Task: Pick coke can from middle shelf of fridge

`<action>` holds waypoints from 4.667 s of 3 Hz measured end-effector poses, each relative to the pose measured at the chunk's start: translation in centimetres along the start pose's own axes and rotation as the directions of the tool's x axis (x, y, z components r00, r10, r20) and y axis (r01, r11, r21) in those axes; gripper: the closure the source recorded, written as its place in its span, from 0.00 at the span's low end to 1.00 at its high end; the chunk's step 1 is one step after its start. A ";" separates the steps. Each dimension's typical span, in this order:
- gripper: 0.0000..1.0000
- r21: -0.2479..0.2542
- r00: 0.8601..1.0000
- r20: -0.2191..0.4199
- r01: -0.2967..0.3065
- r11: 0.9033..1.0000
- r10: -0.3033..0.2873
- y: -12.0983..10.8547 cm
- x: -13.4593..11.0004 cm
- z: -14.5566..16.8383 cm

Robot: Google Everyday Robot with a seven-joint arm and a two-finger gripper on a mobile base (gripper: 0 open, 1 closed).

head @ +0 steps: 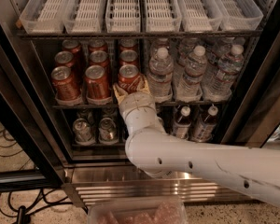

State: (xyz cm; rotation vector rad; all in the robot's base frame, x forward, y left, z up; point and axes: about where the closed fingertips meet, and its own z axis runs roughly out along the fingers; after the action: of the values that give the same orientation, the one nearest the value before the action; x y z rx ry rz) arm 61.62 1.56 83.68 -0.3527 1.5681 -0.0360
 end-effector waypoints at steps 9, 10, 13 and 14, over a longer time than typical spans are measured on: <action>1.00 -0.181 0.979 -0.196 -0.087 0.980 0.051 -7.7 -3.0 -7.0; 1.00 -0.273 0.971 -0.237 -0.050 0.961 -0.016 -8.8 -1.7 -8.2; 1.00 -0.379 0.963 -0.265 -0.057 0.924 -0.049 -7.0 -0.6 -9.3; 1.00 -0.540 0.952 -0.283 -0.057 0.839 -0.117 -3.0 0.8 -11.0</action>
Offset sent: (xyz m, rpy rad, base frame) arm 0.0000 0.0000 0.0000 0.0000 0.0000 0.0000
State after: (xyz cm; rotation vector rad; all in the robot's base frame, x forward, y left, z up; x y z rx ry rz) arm 51.49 -3.59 84.03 -0.8560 1.8684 0.3575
